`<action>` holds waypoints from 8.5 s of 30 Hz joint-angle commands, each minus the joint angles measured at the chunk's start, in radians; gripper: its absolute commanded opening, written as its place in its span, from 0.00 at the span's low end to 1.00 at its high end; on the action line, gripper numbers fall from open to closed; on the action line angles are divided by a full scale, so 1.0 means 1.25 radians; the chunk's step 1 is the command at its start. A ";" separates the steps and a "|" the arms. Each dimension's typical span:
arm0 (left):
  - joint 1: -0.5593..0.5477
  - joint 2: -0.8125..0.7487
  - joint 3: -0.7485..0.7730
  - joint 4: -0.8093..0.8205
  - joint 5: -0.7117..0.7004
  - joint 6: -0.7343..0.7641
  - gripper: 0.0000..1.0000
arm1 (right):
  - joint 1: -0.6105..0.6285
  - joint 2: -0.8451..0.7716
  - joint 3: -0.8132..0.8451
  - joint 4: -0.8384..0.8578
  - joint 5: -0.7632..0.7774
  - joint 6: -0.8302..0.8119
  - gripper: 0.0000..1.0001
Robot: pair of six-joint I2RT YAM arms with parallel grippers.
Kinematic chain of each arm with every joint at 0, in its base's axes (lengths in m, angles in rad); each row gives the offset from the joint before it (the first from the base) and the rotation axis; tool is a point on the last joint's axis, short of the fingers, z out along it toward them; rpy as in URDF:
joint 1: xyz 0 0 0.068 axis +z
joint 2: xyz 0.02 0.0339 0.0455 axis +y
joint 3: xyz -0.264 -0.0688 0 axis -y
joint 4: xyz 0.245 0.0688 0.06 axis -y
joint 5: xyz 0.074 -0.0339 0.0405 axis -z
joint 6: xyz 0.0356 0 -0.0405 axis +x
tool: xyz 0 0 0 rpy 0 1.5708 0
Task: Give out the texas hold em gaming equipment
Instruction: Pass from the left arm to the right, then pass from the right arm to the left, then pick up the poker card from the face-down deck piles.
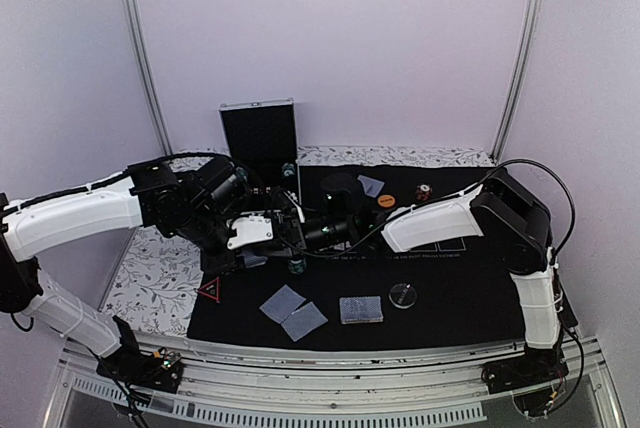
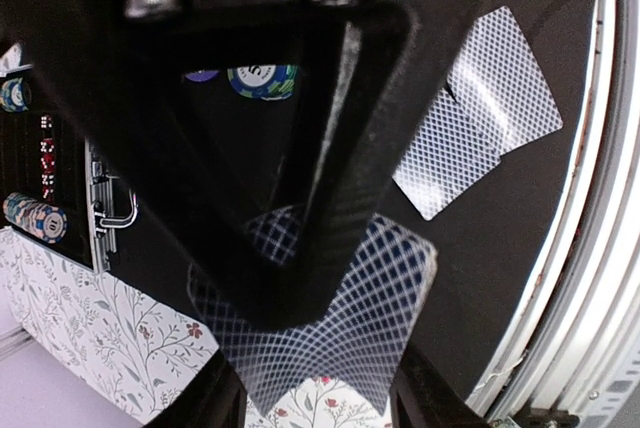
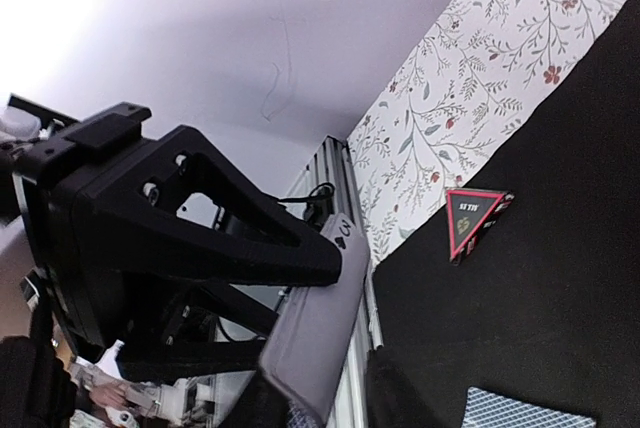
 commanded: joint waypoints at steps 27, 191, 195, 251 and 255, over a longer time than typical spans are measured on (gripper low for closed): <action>-0.118 -0.243 -0.191 0.508 0.042 0.020 0.98 | -0.069 -0.378 -0.148 -0.417 0.048 -0.309 0.02; -0.124 -0.080 -0.147 0.520 -0.016 0.010 0.48 | -0.070 -0.468 -0.135 -0.582 0.215 -0.428 0.11; -0.124 -0.090 -0.149 0.538 0.006 0.002 0.48 | -0.071 -0.459 -0.136 -0.561 0.202 -0.423 0.27; -0.082 -0.117 -0.178 0.530 -0.001 -0.038 0.46 | -0.156 -0.653 -0.215 -0.625 0.262 -0.465 0.02; -0.075 -0.119 -0.187 0.535 0.002 -0.044 0.46 | -0.180 -0.678 -0.196 -0.658 0.306 -0.473 0.02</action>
